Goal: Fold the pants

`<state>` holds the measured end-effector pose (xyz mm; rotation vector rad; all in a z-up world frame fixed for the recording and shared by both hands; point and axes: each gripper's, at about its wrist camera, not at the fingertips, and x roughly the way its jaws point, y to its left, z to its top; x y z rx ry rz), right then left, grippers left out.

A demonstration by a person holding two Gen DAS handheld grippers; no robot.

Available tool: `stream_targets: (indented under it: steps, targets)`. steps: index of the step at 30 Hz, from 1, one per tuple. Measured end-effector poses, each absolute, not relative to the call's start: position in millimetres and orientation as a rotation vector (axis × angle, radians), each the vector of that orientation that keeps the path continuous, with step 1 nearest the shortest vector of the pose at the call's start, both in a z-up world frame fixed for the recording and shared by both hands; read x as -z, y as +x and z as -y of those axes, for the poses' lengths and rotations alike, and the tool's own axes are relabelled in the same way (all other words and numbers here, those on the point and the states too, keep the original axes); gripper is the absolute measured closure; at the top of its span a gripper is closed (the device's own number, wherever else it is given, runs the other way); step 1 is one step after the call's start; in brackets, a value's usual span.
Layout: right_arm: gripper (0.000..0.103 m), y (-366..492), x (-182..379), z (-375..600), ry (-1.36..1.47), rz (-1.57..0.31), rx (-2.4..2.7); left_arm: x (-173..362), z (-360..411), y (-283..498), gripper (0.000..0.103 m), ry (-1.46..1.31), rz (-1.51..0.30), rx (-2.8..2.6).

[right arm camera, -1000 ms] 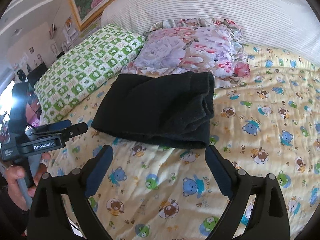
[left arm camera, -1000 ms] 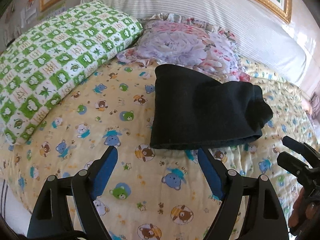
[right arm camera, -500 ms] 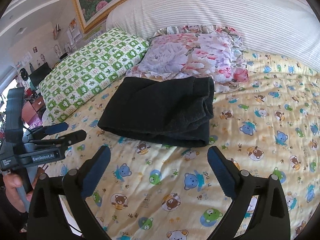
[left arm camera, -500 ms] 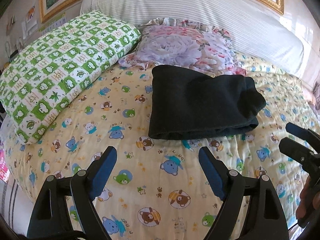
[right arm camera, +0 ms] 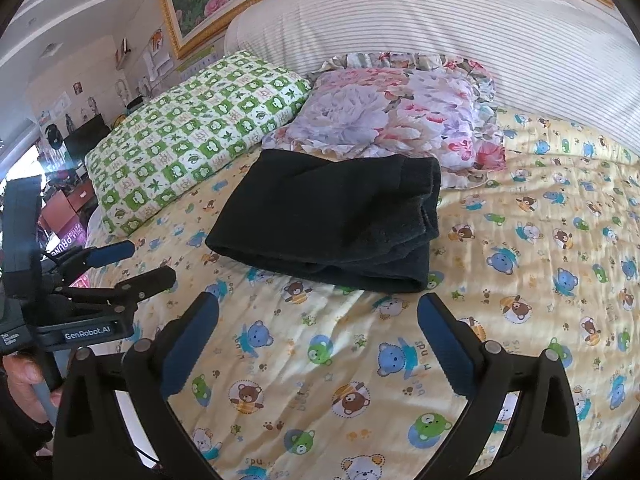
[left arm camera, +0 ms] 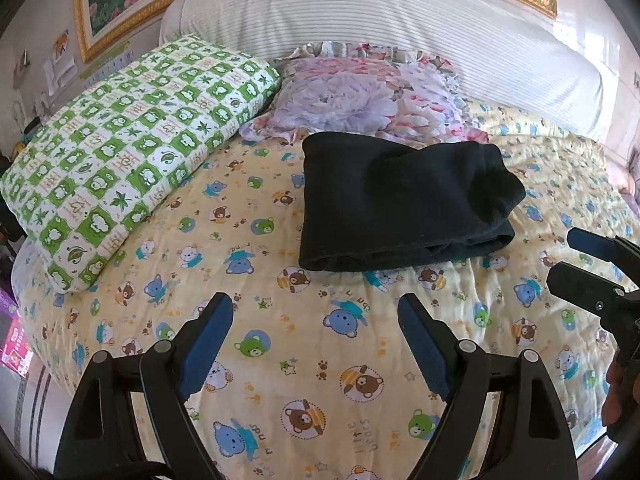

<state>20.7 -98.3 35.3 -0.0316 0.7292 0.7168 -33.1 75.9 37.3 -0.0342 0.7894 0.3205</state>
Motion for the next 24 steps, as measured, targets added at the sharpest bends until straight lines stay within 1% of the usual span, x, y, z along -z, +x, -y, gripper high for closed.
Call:
stream_targets:
  steps: [14, 24]
  targets:
    - [0.003, 20, -33, 89, -0.050, -0.740, -0.730, -33, -78, -32, 0.018, -0.022, -0.802, -0.331]
    - [0.003, 27, -21, 88, -0.051, -0.771, -0.723, -18, -80, -26, 0.018, -0.028, -0.836, -0.332]
